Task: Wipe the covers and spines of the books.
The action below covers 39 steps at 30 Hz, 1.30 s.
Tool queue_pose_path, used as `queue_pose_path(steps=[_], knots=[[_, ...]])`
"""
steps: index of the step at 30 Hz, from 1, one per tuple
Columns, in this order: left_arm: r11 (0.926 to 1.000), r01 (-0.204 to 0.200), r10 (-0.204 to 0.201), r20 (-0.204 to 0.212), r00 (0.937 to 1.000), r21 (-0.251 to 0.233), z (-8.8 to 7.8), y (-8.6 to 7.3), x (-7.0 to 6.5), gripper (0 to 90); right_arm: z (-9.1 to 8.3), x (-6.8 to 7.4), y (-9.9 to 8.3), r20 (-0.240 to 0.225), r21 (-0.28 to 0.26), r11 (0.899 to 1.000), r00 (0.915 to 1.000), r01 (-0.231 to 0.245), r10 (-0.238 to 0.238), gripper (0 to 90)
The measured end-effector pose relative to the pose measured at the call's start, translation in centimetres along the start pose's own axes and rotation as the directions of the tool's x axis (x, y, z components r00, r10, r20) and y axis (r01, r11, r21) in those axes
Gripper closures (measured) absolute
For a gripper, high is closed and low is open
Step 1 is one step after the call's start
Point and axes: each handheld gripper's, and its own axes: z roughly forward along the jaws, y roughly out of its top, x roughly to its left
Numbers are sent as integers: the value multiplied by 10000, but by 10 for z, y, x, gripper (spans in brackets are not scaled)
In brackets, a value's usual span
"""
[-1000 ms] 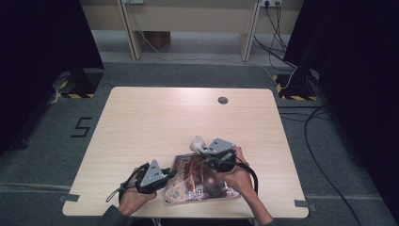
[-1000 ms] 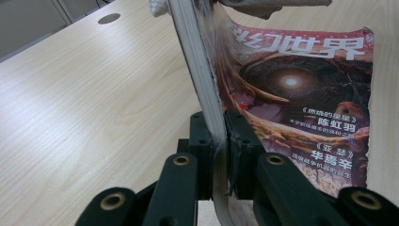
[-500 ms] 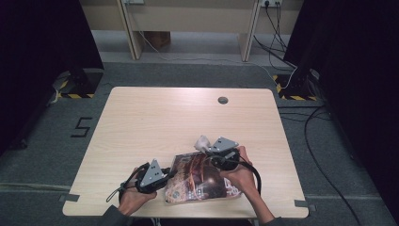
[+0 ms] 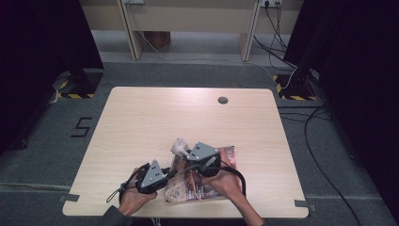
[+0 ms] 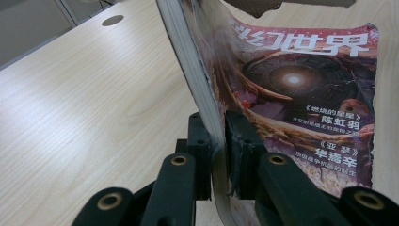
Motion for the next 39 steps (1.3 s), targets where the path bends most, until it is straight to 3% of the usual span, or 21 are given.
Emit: queue_pose_path(steps=[5, 16, 20, 28, 30, 39], knots=[[10000, -62, 62, -18, 10000, -28, 0, 0, -1, 808, -2, 6, 5, -27, -72, 9995, 9995, 308, -308, 773], [9999, -153, 153, -67, 9999, -18, 0, 2, -2, 805, -2, -18, -17, 285, 490, 9981, 9989, -381, 367, 774], [9999, -116, 116, -97, 9999, -7, 0, 1, -2, 803, -1, -12, -11, 312, 519, 9984, 9993, -209, 193, 772], [10000, -61, 60, -128, 9999, -24, 1, 1, -2, 801, -1, 12, 14, 27, 100, 9973, 9974, 724, -724, 768], [10000, -91, 91, -107, 9999, -1, 0, 1, -3, 800, -1, 13, 14, 44, 105, 9973, 9973, 730, -730, 770], [9998, -208, 208, -87, 9997, 25, 1, 2, -3, 800, -2, -7, -8, 229, 562, 9982, 9995, 205, -218, 773]])
